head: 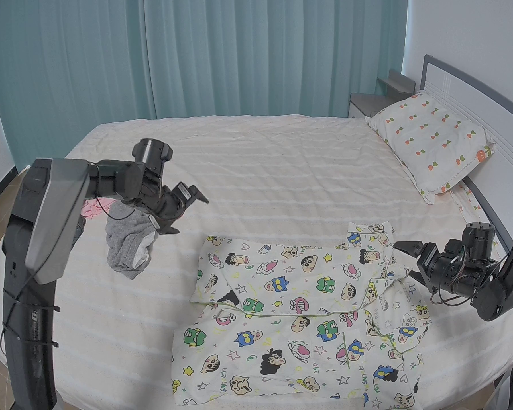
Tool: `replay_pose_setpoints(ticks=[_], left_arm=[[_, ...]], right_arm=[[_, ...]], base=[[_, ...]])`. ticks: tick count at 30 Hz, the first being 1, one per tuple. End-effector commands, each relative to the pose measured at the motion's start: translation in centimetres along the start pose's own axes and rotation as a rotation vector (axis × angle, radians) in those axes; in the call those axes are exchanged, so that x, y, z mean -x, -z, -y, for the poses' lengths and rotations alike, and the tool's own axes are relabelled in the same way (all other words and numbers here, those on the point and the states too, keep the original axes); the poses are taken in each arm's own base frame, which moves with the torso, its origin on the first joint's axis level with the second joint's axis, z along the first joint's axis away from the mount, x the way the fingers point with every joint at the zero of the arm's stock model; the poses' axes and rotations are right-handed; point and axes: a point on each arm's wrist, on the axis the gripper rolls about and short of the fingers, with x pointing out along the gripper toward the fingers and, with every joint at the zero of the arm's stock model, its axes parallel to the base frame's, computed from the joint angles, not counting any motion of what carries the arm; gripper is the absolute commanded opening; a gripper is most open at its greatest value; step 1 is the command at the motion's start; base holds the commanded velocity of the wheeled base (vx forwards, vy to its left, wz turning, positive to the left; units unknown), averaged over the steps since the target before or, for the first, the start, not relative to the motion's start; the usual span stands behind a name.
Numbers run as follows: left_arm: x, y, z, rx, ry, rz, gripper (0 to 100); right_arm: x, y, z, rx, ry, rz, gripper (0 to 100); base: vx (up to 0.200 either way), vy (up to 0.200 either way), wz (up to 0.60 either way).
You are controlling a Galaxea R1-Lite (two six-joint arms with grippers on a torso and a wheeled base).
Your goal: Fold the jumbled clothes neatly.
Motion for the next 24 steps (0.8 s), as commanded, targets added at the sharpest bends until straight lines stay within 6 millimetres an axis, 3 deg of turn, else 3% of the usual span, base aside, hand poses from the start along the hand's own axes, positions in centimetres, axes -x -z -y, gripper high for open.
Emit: replay_pose_setpoints(ticks=[1, 7, 8, 10, 13, 18, 24], left_arm=[[10.3, 8.0, -3.7, -0.233, 0.342, 0.068, 100], [11.8, 13.8, -7.7, -0.227, 0.278, -0.016, 100], [11.8, 13.8, -7.7, -0.227, 0.278, -0.016, 100], [11.6, 16.8, -9.6, -0.216, 0.208, -0.071, 100], [11.5, 19.8, -10.5, -0.177, 0.193, -0.135, 100], [11.4, 22.4, -10.7, -0.04, 0.239, -0.184, 100], [9.8, 24.7, -11.8, -0.047, 0.181, -0.176, 100]], right_arm=[[1.0, 0.4, -1.0, 0.044, -0.028, -0.002, 100], [1.4, 1.3, -1.4, 0.098, -0.031, -0.033, 100], [1.4, 1.3, -1.4, 0.098, -0.031, -0.033, 100], [1.8, 2.1, -0.8, 0.117, -0.002, -0.065, 100], [2.5, 3.0, 0.1, 0.138, 0.03, -0.09, 100], [3.5, 4.0, 1.1, 0.141, 0.073, -0.133, 100], [4.0, 4.6, 1.8, 0.19, 0.104, -0.157, 100]], base=[[0.0, 0.0, 0.0], [0.0, 0.0, 0.0], [0.0, 0.0, 0.0], [0.0, 0.0, 0.0], [0.0, 0.0, 0.0], [0.0, 0.0, 0.0], [-0.2, 0.0, 0.0]])
